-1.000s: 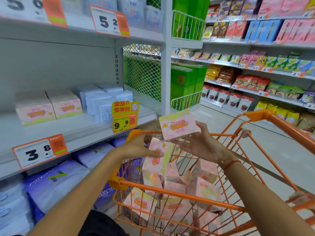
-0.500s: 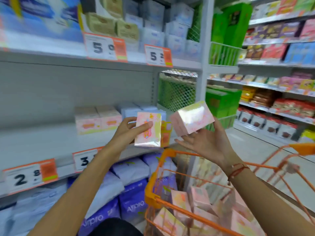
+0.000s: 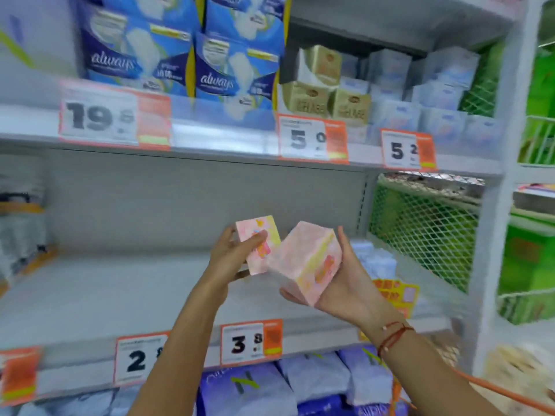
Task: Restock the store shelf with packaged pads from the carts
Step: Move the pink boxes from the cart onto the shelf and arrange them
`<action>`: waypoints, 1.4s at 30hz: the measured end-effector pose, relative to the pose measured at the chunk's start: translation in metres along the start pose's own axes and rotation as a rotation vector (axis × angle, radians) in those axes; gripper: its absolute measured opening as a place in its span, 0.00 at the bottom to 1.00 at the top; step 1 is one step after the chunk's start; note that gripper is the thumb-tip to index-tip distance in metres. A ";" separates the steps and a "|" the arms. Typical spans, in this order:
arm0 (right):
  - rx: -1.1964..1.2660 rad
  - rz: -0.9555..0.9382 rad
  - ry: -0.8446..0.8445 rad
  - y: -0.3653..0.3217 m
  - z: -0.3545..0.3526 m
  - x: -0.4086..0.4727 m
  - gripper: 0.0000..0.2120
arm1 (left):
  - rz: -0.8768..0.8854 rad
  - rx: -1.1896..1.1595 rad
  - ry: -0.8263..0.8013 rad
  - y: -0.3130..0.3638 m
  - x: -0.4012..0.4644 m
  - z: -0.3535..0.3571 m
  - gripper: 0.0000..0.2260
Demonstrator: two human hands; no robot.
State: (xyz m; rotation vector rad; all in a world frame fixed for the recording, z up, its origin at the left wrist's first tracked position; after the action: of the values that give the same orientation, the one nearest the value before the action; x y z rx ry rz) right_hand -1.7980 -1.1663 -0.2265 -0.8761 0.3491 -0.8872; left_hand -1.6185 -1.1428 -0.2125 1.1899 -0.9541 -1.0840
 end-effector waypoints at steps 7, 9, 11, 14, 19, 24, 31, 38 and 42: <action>-0.070 0.069 0.261 -0.005 -0.022 0.051 0.46 | -0.093 -0.064 -0.006 -0.010 0.029 -0.027 0.06; -0.056 0.049 0.240 -0.004 -0.024 0.057 0.41 | -0.113 -0.077 0.016 -0.015 0.030 -0.036 0.02; -0.053 0.018 0.251 -0.001 -0.027 0.059 0.26 | -0.121 -0.069 0.063 -0.018 0.031 -0.047 0.07; -0.182 -0.003 0.288 0.005 -0.031 0.053 0.11 | -0.076 0.104 0.149 -0.017 0.034 -0.058 0.17; -0.524 -0.015 0.317 0.005 -0.039 0.045 0.15 | 0.001 0.697 -0.008 -0.022 0.044 -0.048 0.23; -0.733 -0.100 0.391 -0.006 -0.048 0.042 0.33 | 0.017 0.899 -0.186 -0.037 0.043 -0.034 0.18; -1.091 -0.198 0.280 -0.025 -0.033 0.042 0.30 | 0.016 1.059 -0.151 -0.026 0.041 -0.050 0.22; -1.979 -0.248 -0.041 -0.022 -0.026 0.058 0.32 | 0.092 1.074 -0.107 -0.031 0.043 -0.050 0.22; -2.253 -0.123 -0.127 -0.004 -0.042 0.064 0.31 | 0.158 1.061 -0.096 -0.040 0.049 -0.042 0.22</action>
State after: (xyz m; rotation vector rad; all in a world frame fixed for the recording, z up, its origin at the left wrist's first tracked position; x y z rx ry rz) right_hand -1.7865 -1.2400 -0.2439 -2.9733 1.2289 -0.1559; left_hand -1.5723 -1.1827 -0.2572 1.8543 -1.7639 -0.4629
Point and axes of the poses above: each hand's wrist, its own x-axis towards the middle knuckle, its own z-axis out of the palm, y = z × x, the point moved 3 cm from there along x, towards the middle knuckle, and after that the axes turned 8 degrees about -z, right-handed, at the moved point
